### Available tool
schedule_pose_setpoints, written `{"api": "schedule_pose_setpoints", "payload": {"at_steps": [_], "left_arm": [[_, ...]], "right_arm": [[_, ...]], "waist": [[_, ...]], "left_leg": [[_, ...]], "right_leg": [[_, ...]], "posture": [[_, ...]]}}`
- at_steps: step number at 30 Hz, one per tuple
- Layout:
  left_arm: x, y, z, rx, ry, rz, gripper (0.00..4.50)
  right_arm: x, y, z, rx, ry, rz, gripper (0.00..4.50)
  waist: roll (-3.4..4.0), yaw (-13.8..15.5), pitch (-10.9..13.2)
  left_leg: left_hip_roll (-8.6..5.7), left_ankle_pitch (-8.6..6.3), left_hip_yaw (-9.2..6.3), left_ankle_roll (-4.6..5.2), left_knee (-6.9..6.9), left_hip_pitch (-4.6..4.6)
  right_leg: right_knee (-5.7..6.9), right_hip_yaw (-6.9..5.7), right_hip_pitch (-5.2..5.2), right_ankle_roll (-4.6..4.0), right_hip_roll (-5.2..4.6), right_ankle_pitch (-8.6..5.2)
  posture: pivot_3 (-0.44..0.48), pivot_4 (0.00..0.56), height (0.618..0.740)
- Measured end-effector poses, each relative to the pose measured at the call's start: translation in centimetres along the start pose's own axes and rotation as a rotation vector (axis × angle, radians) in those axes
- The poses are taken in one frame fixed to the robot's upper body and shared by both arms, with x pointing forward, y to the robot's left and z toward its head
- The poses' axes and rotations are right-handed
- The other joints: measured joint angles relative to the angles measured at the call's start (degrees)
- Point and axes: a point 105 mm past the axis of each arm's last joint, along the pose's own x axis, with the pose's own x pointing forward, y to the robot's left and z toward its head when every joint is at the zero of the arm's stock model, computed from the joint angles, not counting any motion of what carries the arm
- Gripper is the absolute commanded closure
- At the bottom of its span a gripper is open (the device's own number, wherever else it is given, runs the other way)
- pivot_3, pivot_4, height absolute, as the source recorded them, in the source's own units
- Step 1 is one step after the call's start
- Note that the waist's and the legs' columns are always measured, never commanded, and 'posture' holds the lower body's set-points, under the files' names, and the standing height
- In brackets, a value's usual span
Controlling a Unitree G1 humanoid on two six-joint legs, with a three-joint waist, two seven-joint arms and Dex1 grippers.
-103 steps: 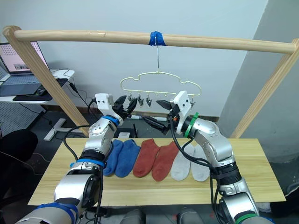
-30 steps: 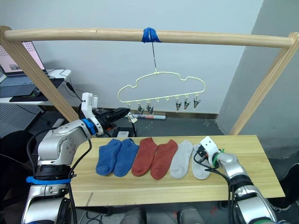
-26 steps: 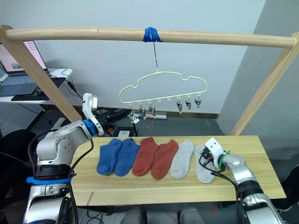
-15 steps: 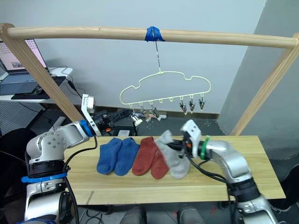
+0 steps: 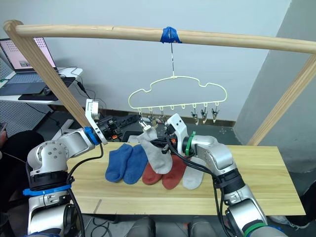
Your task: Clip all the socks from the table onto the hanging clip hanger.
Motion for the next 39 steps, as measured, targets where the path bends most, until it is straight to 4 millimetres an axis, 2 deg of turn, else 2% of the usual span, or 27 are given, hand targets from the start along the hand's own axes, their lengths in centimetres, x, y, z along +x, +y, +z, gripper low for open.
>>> {"api": "schedule_pose_setpoints", "payload": {"at_steps": [9, 17, 20, 26, 29, 32, 33, 34, 36, 39], "left_arm": [[0.0, -0.1, 0.2, 0.028, -0.011, -0.002, 4.50], [0.0, -0.4, 0.1, 0.136, -0.010, -0.015, 4.50], [0.0, -0.4, 0.2, 0.151, -0.023, -0.020, 3.72], [-0.2, -0.8, 0.6, 0.150, -0.040, -0.046, 1.83], [-1.0, -0.6, 1.0, 0.179, -0.044, -0.022, 0.87], [-2.3, -0.4, 0.1, 0.209, -0.014, 0.012, 0.04], [-2.5, -0.3, -0.3, 0.214, 0.000, 0.019, 0.04], [-2.7, -0.3, -0.7, 0.222, 0.016, 0.025, 0.01], [-2.8, -0.6, -1.3, 0.239, 0.042, 0.022, 0.00], [-2.8, -0.8, -1.6, 0.276, 0.060, 0.028, 0.00]], "right_arm": [[0.6, 0.2, 1.5, -0.004, -0.038, 0.012, 4.48], [1.1, -0.5, 1.2, 0.015, -0.033, -0.016, 4.48], [1.1, -0.6, 1.3, 0.010, -0.037, -0.022, 4.50], [1.2, -0.9, 1.2, 0.013, -0.040, -0.040, 4.50], [1.5, -0.9, 1.2, 0.018, -0.045, -0.039, 4.50], [1.8, -0.8, 1.1, 0.030, -0.049, -0.039, 4.50], [1.9, -0.7, 1.1, 0.036, -0.050, -0.039, 4.50], [2.1, -0.7, 1.0, 0.046, -0.049, -0.036, 4.24], [2.4, -0.3, 0.9, 0.066, -0.045, -0.023, 3.71], [2.8, 0.2, 0.8, 0.089, -0.047, -0.001, 2.66]], "waist": [[0.00, 0.01, 0.00], [0.01, 0.04, 0.00], [0.00, 0.04, 0.00], [0.00, 0.02, 0.00], [0.00, -0.08, 0.00], [0.00, -0.10, 0.00], [0.00, -0.03, 0.00], [0.00, 0.03, 0.00], [0.00, 0.10, 0.00], [0.00, 0.31, 0.00]], "left_leg": [[-0.01, 0.00, -0.06, 0.00, 0.00, -0.04], [-0.01, 0.00, -0.08, 0.00, 0.00, -0.15], [-0.01, 0.00, -0.09, 0.00, 0.00, -0.15], [-0.01, 0.00, -0.09, 0.00, 0.00, -0.16], [0.00, 0.00, -0.09, 0.00, -0.01, -0.16], [0.00, 0.00, -0.09, 0.00, -0.04, -0.18], [0.00, 0.00, -0.09, 0.00, -0.04, -0.19], [0.00, 0.00, -0.13, 0.00, -0.04, -0.21], [-0.01, 0.00, -0.14, 0.00, -0.03, -0.22], [-0.02, 0.00, -0.15, -0.01, -0.01, -0.22]], "right_leg": [[-0.01, -0.06, 0.00, 0.00, 0.00, 0.00], [0.00, -0.08, -0.10, -0.02, 0.00, 0.01], [0.00, -0.09, -0.11, -0.02, 0.00, 0.01], [0.00, -0.09, -0.12, -0.01, 0.00, 0.01], [0.01, -0.09, -0.14, -0.01, 0.00, 0.01], [0.01, -0.08, -0.17, -0.02, -0.01, 0.01], [0.01, -0.08, -0.18, -0.03, -0.01, 0.01], [0.01, -0.11, -0.20, -0.04, -0.02, 0.02], [0.02, -0.12, -0.20, -0.03, -0.02, 0.01], [0.03, -0.14, -0.20, -0.03, -0.03, 0.01]], "posture": [[0.104, 0.101, 0.740], [0.104, 0.096, 0.740], [0.105, 0.094, 0.740], [0.107, 0.093, 0.740], [0.111, 0.093, 0.740], [0.111, 0.093, 0.740], [0.111, 0.093, 0.740], [0.111, 0.093, 0.740], [0.135, 0.089, 0.740], [0.137, 0.086, 0.740]]}}
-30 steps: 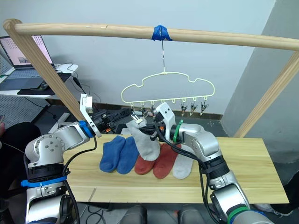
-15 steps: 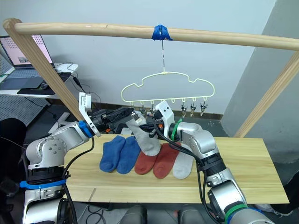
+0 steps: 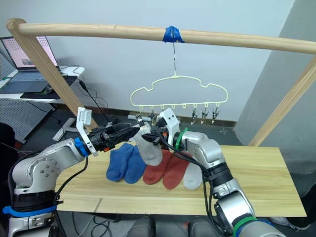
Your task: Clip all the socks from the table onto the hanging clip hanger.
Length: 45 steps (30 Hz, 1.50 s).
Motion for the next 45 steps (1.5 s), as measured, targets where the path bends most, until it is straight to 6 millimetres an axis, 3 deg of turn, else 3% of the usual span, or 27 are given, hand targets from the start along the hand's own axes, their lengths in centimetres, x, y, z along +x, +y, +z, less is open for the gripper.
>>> {"api": "schedule_pose_setpoints", "payload": {"at_steps": [5, 7, 11, 17, 21, 23, 26, 31, 37, 45], "left_arm": [[0.1, 0.0, 0.3, 0.043, -0.011, 0.016, 0.00], [0.2, 0.0, 0.3, 0.037, -0.015, 0.020, 0.00], [0.4, -0.2, -0.1, 0.036, -0.006, 0.020, 0.00], [1.0, -0.5, -0.9, 0.091, -0.003, 0.034, 0.00], [2.4, 0.3, -0.5, 0.174, -0.087, 0.113, 0.00], [3.1, 0.8, -0.2, 0.248, -0.113, 0.150, 0.00], [4.1, 0.9, 0.2, 0.307, -0.179, 0.171, 0.60], [5.5, 0.6, 0.4, 0.362, -0.257, 0.188, 2.13], [6.8, 0.5, 0.2, 0.450, -0.294, 0.230, 2.13], [8.9, 2.0, 0.6, 0.492, -0.329, 0.309, 2.13]], "right_arm": [[-0.5, -0.6, -0.8, 0.012, 0.021, -0.021, 0.80], [-1.6, -1.5, -1.8, 0.007, 0.048, -0.058, 0.07], [-4.6, -2.7, -3.0, -0.034, 0.081, -0.133, 0.07], [-8.8, -2.8, -2.0, -0.106, 0.058, -0.212, 0.07], [-10.8, -2.7, -1.2, -0.137, 0.022, -0.251, 0.07], [-11.1, -2.1, 0.0, -0.159, -0.028, -0.241, 0.07], [-11.8, -1.3, 1.6, -0.177, -0.115, -0.230, 0.00], [-12.4, -0.8, 1.5, -0.183, -0.146, -0.220, 0.00], [-12.6, -0.7, 1.8, -0.217, -0.177, -0.224, 0.00], [-12.0, 0.1, 3.1, -0.289, -0.223, -0.185, 0.00]], "waist": [[-0.01, 0.11, 0.00], [-0.01, 0.30, 0.00], [-0.01, 0.57, 0.00], [-0.01, 0.53, -0.01], [-0.02, 0.58, -0.02], [-0.02, 0.48, -0.02], [-0.03, 0.28, -0.03], [-0.04, -0.15, -0.03], [-0.04, -0.29, -0.03], [-0.04, -0.30, -0.03]], "left_leg": [[-0.01, 0.00, 0.02, -0.01, 0.01, 0.00], [-0.02, 0.00, 0.02, 0.00, 0.01, -0.02], [-0.02, 0.00, 0.04, 0.00, 0.02, -0.17], [-0.02, 0.00, 0.06, 0.00, 0.04, -0.19], [-0.04, 0.00, 0.09, 0.00, 0.15, -0.20], [-0.04, 0.01, 0.11, 0.00, 0.17, -0.20], [-0.04, 0.01, 0.16, 0.00, 0.17, -0.20], [-0.05, 0.00, 0.16, 0.00, 0.17, -0.21], [-0.06, 0.01, 0.15, 0.00, 0.24, -0.21], [-0.08, 0.01, 0.14, 0.01, 0.27, -0.21]], "right_leg": [[-0.01, 0.01, 0.00, 0.00, -0.01, 0.00], [-0.02, 0.01, 0.00, 0.01, -0.01, 0.00], [-0.02, 0.03, -0.15, 0.00, -0.02, 0.00], [-0.01, 0.05, -0.17, 0.00, -0.02, 0.00], [-0.01, 0.09, -0.15, 0.00, -0.02, 0.00], [-0.01, 0.12, -0.14, 0.00, -0.01, 0.00], [-0.03, 0.16, -0.13, 0.00, -0.01, 0.00], [-0.03, 0.16, -0.13, -0.24, -0.01, 0.14], [0.00, 0.15, -0.10, -0.23, -0.01, 0.15], [-0.01, 0.14, -0.08, -0.21, 0.00, 0.16]], "posture": [[0.125, 0.083, 0.740], [0.120, 0.085, 0.740], [0.098, 0.083, 0.740], [0.073, 0.080, 0.740], [0.059, 0.078, 0.740], [0.049, 0.080, 0.740], [0.038, 0.084, 0.740], [0.025, 0.089, 0.740], [0.022, 0.094, 0.740], [0.013, 0.101, 0.740]]}}
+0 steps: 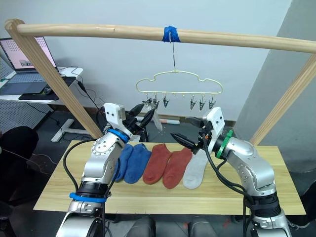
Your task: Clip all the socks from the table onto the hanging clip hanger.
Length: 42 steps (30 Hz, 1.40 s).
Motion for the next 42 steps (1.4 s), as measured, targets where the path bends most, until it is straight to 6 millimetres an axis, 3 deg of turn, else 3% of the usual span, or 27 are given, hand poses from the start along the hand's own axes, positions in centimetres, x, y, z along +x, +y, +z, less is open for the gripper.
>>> {"api": "schedule_pose_setpoints", "payload": {"at_steps": [14, 19, 42], "left_arm": [[2.2, -0.2, -1.3, -0.025, -0.018, 0.035, 2.13], [2.4, -0.1, -2.0, -0.033, -0.003, 0.041, 3.23], [3.7, 0.5, -2.4, -0.022, 0.005, 0.077, 3.23]], "right_arm": [[0.8, 0.1, 1.6, -0.064, -0.052, 0.018, 0.00], [0.8, 0.0, 1.6, -0.064, -0.052, 0.011, 0.00], [1.1, -0.1, 2.4, -0.080, -0.066, 0.002, 0.00]], "waist": [[0.00, -0.08, 0.00], [0.00, -0.15, 0.00], [0.00, -0.18, 0.00]], "left_leg": [[-0.01, 0.00, -0.03, 0.00, 0.00, 0.00], [-0.01, 0.00, -0.05, 0.00, 0.00, 0.00], [-0.01, 0.00, -0.07, 0.00, 0.00, 0.00]], "right_leg": [[0.01, -0.03, 0.03, 0.01, 0.00, 0.02], [0.02, -0.05, 0.03, 0.00, 0.01, 0.02], [0.02, -0.08, 0.04, 0.01, 0.02, 0.02]], "posture": [[-0.007, 0.103, 0.740], [-0.014, 0.106, 0.740], [-0.018, 0.105, 0.740]]}}
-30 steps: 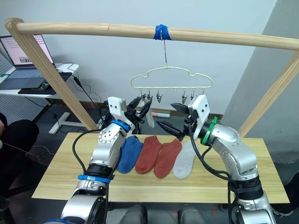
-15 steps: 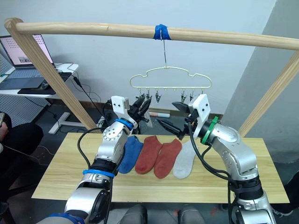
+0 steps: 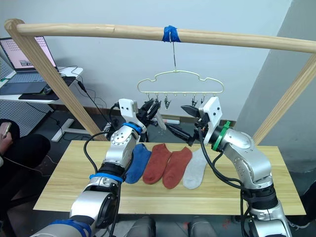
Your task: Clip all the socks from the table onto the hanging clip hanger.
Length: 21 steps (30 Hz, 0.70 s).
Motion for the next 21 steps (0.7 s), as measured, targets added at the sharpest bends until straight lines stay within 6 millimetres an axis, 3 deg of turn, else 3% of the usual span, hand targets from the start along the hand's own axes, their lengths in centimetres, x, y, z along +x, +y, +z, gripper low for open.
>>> {"api": "schedule_pose_setpoints", "payload": {"at_steps": [21], "left_arm": [[0.71, -0.12, -0.72, -0.021, 0.025, -0.003, 3.23]], "right_arm": [[0.04, -0.12, -0.16, 0.010, 0.008, -0.014, 0.00]], "waist": [[0.00, -0.15, 0.00]], "left_leg": [[0.00, 0.00, 0.00, 0.00, 0.00, 0.00]], "right_leg": [[0.01, 0.00, 0.00, 0.00, 0.00, 0.00]], "posture": [[-0.040, 0.099, 0.740]]}}
